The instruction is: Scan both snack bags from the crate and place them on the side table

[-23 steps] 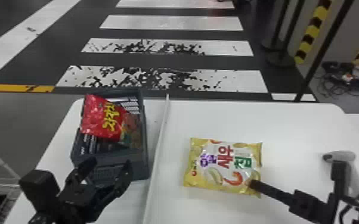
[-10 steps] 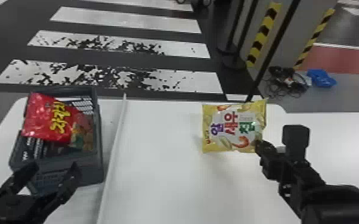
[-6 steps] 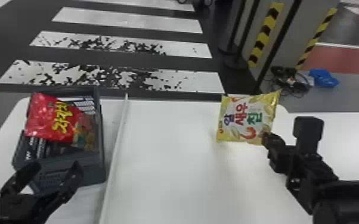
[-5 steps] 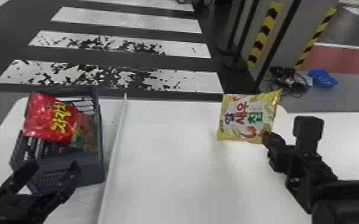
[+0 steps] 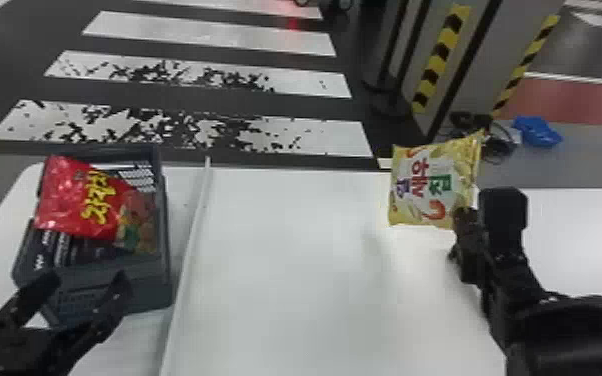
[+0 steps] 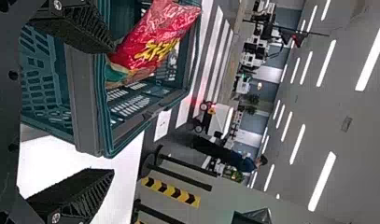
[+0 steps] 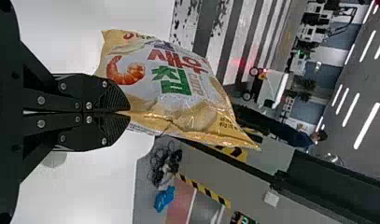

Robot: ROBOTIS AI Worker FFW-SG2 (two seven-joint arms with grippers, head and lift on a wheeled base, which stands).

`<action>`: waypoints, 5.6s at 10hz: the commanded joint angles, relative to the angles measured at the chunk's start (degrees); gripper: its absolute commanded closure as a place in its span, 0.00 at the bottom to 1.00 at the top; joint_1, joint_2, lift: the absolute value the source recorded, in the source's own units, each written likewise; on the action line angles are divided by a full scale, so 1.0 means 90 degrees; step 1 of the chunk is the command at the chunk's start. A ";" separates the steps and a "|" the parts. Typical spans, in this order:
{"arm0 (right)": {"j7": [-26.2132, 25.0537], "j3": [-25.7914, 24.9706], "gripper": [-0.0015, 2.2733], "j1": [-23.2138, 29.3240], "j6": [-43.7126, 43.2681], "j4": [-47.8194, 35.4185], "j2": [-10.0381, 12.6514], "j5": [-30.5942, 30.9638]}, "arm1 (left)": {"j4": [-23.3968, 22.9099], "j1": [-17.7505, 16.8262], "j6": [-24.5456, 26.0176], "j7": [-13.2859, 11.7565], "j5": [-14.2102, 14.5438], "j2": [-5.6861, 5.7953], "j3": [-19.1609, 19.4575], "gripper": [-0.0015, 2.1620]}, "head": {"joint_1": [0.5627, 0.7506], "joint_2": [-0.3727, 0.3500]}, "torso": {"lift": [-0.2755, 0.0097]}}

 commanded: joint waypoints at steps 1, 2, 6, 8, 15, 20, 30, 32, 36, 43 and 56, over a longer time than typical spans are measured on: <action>-0.0063 0.0267 0.99 0.0012 0.0080 -0.0008 -0.0040 0.0469 | 0.0014 -0.0017 0.0000 0.0000 0.0029 -0.0010 0.0005 0.04 | 0.70 0.26 | 0.63; -0.0170 0.0540 0.99 0.0002 0.0315 0.0002 -0.0079 0.0986 | 0.0043 -0.0037 0.0000 0.0000 0.0029 -0.0019 -0.0004 0.04 | 0.70 0.26 | 0.63; 0.0230 0.1732 0.99 0.0149 0.0471 0.0168 -0.0372 0.2100 | 0.0170 -0.0076 0.0000 0.0000 0.0058 -0.0019 -0.0014 0.04 | 0.70 0.30 | 0.63; 0.1324 0.1946 0.99 0.0256 0.0471 0.0080 -0.0352 0.1494 | 0.0219 -0.0105 -0.0019 0.0000 0.0078 -0.0019 -0.0004 0.04 | 0.70 0.38 | 0.63; 0.4791 0.0228 0.02 0.0471 0.0920 -0.0310 -0.0196 -0.2129 | 0.0346 -0.0193 -0.0039 -0.0010 0.0097 -0.0039 -0.0014 0.04 | 0.70 0.69 | 0.63; 0.4322 -0.0143 0.03 0.0227 0.0588 0.0217 0.0039 -0.3643 | 0.0307 -0.0164 -0.0039 -0.0010 0.0088 -0.0088 -0.0034 0.04 | 0.70 0.67 | 0.63; 0.2809 0.0794 0.99 -0.0711 0.0588 0.1086 0.0459 -0.3623 | 0.0326 -0.0125 -0.0039 -0.0010 0.0088 -0.0117 -0.0024 0.04 | 0.70 0.74 | 0.63; 0.2818 0.0794 0.99 -0.0701 0.0510 0.1096 0.0468 -0.3809 | 0.0326 -0.0125 -0.0039 -0.0010 0.0088 -0.0117 -0.0024 0.04 | 0.70 0.74 | 0.63; 0.2486 0.1136 0.99 -0.1365 -0.0349 0.2258 0.0605 -0.3701 | 0.0307 -0.0105 -0.0039 -0.0010 0.0088 -0.0107 -0.0024 0.04 | 0.70 0.74 | 0.63; 0.2340 0.1898 0.99 -0.2381 -0.1033 0.3918 0.0751 -0.2666 | 0.0277 -0.0076 -0.0039 -0.0010 0.0088 -0.0107 0.0005 0.04 | 0.70 0.76 | 0.63; 0.2467 0.1282 0.99 -0.1697 0.0315 0.2883 0.0293 -0.1973 | 0.0297 -0.0096 -0.0039 -0.0010 0.0078 -0.0117 -0.0043 0.04 | 0.70 0.65 | 0.63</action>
